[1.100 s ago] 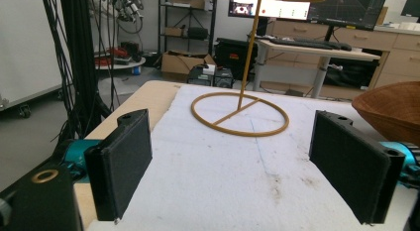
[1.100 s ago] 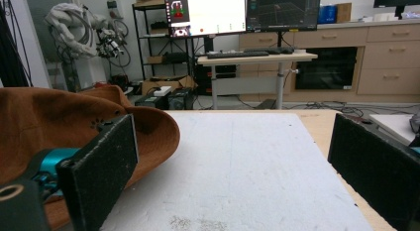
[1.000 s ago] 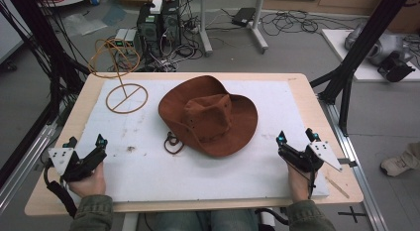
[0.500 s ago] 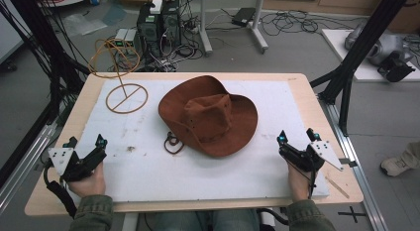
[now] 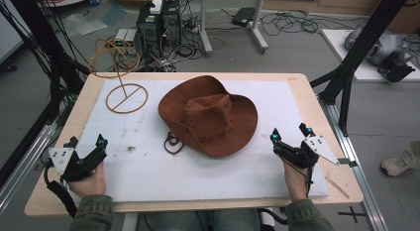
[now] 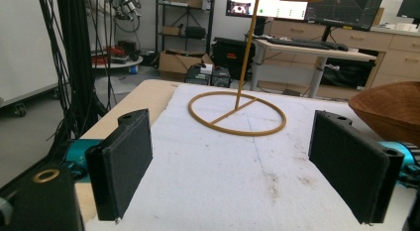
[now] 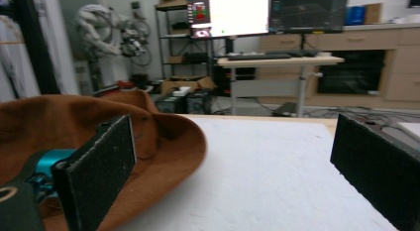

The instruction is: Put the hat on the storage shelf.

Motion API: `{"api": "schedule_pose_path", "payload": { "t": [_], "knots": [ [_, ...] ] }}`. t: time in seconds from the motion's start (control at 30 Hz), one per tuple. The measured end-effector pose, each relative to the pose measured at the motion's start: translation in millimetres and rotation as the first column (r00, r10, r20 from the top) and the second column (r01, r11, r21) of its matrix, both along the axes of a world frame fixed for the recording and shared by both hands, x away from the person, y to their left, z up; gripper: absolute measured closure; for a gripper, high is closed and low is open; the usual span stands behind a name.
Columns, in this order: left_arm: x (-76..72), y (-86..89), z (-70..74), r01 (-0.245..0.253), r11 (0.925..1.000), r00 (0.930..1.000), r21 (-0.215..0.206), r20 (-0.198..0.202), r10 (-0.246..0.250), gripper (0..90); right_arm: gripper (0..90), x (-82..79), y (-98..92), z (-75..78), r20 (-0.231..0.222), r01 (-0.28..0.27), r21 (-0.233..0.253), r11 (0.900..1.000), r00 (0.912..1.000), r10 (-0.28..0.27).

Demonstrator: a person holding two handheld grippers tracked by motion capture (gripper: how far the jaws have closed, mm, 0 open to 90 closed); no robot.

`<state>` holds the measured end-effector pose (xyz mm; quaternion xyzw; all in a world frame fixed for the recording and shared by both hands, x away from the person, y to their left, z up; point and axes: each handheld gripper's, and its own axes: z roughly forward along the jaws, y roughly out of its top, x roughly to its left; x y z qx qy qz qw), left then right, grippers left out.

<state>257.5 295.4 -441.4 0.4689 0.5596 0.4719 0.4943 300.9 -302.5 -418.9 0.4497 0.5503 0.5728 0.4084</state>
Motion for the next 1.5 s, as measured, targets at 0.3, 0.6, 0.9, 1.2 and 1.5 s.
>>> {"api": "schedule_pose_path", "payload": {
  "t": [0.3,0.6,0.9,1.2,1.5],
  "knots": [
    [1.0,-0.6,1.7,0.005,1.0000,0.9999,-0.007,0.011,-0.005,17.3,3.3,25.2,26.5,18.1,-0.012,-0.101,0.033,0.994,0.9947,0.102],
    [1.7,1.6,1.2,0.008,0.9998,0.9999,-0.018,0.012,-0.007,17.3,3.4,61.7,81.3,23.1,-0.106,-0.264,-0.016,0.964,0.9596,0.261],
    [2.7,0.8,1.3,0.026,0.9994,0.9996,-0.024,0.011,-0.026,17.3,3.6,94.5,135.8,18.2,-0.232,-0.402,-0.123,0.907,0.9008,0.367],
    [3.5,1.8,1.2,0.032,0.9991,0.9994,-0.026,0.010,-0.032,17.3,10.4,108.5,144.6,0.0,-0.354,-0.431,-0.168,0.886,0.8656,0.354],
    [3.6,0.9,1.5,0.035,0.9991,0.9993,-0.025,0.012,-0.035,17.3,57.6,108.9,151.6,-4.5,-0.401,-0.471,-0.233,0.851,0.8435,0.357]
  ]
}}
